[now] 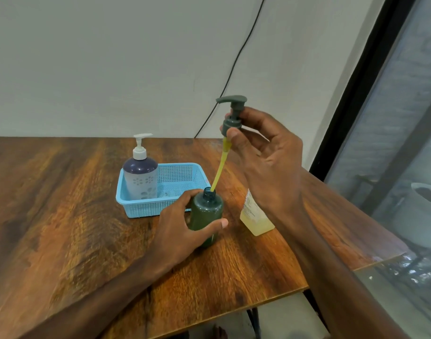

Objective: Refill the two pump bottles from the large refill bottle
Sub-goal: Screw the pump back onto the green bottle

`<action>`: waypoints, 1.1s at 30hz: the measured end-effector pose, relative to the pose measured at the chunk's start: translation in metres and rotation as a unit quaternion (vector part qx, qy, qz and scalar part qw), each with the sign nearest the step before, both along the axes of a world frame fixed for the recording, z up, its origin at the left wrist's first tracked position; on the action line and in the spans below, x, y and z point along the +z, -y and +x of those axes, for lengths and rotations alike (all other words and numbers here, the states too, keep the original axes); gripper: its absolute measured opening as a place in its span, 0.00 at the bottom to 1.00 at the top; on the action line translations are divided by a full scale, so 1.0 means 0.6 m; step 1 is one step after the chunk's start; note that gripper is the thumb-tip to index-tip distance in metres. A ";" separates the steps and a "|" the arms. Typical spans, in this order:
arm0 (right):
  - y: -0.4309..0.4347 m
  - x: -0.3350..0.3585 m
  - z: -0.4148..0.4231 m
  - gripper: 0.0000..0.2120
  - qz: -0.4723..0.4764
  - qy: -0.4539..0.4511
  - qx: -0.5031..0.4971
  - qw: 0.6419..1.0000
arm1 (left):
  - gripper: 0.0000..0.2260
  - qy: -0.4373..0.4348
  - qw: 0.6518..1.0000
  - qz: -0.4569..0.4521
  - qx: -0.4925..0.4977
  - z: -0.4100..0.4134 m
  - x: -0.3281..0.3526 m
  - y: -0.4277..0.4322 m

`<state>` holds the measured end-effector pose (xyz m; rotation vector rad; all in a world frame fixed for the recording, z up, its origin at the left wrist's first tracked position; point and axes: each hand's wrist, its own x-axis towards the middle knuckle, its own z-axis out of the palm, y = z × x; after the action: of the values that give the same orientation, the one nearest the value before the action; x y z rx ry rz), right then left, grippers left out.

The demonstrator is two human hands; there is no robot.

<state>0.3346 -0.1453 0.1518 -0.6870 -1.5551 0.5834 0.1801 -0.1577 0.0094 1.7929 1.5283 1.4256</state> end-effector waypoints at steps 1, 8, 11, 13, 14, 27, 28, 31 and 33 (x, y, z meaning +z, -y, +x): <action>-0.001 0.002 -0.002 0.17 0.005 0.001 -0.001 1.000 | 0.35 0.001 1.000 0.001 -0.001 0.000 0.001 0.000; -0.011 -0.023 -0.011 0.16 -0.006 0.044 0.006 0.999 | 0.34 0.002 1.000 0.007 -0.003 0.004 0.006 0.006; -0.008 -0.058 -0.009 0.15 -0.035 0.064 0.026 0.997 | 0.30 0.020 1.000 0.011 -0.018 0.011 0.013 0.014; -0.002 -0.084 -0.005 0.14 -0.056 0.088 0.026 0.994 | 0.29 0.025 0.999 0.015 -0.025 0.015 0.017 0.020; 0.002 -0.096 -0.002 0.14 -0.070 0.101 0.025 0.992 | 0.29 0.025 0.999 0.016 -0.028 0.017 0.019 0.022; 0.029 -0.146 0.041 0.17 -0.089 0.137 -0.043 0.986 | 0.31 0.047 0.996 0.010 -0.079 0.036 -0.001 0.017; 0.029 -0.148 0.041 0.18 -0.093 0.137 -0.046 0.985 | 0.31 0.035 0.996 0.009 -0.080 0.035 0.002 0.016; 0.029 -0.154 0.039 0.20 -0.108 0.116 -0.045 0.986 | 0.30 -0.024 0.994 -0.004 -0.103 0.023 0.020 0.017; 0.031 -0.161 0.036 0.22 -0.115 0.105 -0.042 0.987 | 0.30 -0.042 0.990 -0.007 -0.135 0.008 0.034 0.020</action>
<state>0.3562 -0.1636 0.0551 -1.0130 -1.6588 0.6494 0.1846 -0.1694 0.0300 1.9849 1.2707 1.2202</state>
